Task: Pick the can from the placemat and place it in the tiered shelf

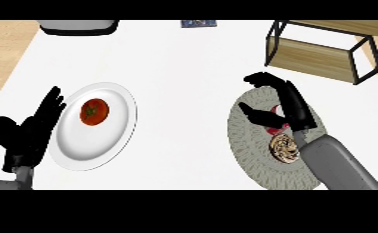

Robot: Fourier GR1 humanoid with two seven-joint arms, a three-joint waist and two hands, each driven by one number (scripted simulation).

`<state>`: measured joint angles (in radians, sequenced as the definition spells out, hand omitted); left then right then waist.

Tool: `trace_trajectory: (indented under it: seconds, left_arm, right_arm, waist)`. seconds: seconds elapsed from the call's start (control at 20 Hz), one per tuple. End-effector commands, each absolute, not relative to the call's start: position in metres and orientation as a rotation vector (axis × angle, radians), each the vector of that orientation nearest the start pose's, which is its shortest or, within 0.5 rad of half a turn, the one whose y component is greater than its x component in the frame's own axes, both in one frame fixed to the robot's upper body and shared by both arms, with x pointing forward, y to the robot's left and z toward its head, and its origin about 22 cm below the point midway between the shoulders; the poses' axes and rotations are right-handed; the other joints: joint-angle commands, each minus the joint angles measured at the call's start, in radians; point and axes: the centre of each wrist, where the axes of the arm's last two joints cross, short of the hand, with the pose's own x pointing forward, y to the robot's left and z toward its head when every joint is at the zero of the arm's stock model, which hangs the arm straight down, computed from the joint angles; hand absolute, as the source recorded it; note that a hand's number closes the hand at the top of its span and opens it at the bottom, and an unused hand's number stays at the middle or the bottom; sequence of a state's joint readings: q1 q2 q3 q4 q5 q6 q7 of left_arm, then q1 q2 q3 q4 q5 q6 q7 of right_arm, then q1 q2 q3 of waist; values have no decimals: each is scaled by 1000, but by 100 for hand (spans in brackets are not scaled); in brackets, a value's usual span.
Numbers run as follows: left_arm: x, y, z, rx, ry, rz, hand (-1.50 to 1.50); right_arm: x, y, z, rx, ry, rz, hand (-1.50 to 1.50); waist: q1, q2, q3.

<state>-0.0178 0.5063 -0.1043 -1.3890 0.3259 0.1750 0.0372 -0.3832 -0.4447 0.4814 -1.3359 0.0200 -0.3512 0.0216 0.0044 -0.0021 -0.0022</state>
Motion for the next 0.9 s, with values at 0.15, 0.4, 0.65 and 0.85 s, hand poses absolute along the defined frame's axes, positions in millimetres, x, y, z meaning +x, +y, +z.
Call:
trace_trajectory:
  seconds: [0.15, 0.4, 0.65, 0.85]
  left_arm:
    - [229, 355, -2, 258, -1321, -38, 0]
    - [235, 351, -2, 272, -1331, -40, 0]
    - [233, 349, -4, 247, -1328, -67, 0]
    - [237, 351, -1, 251, -1339, -56, 0]
  right_arm:
    - [272, -172, 59, -513, -1573, 686, -150]
    - [281, -193, 88, -817, -1392, 939, -150]
    - [282, -181, 129, -897, -1134, 1175, -150]
    - [281, -167, 127, -900, -890, 1428, -150]
  waist:
    - [-10, -6, 0]
    - [-15, -8, -2]
    - [-1, -4, -2]
    - [10, 0, -2]
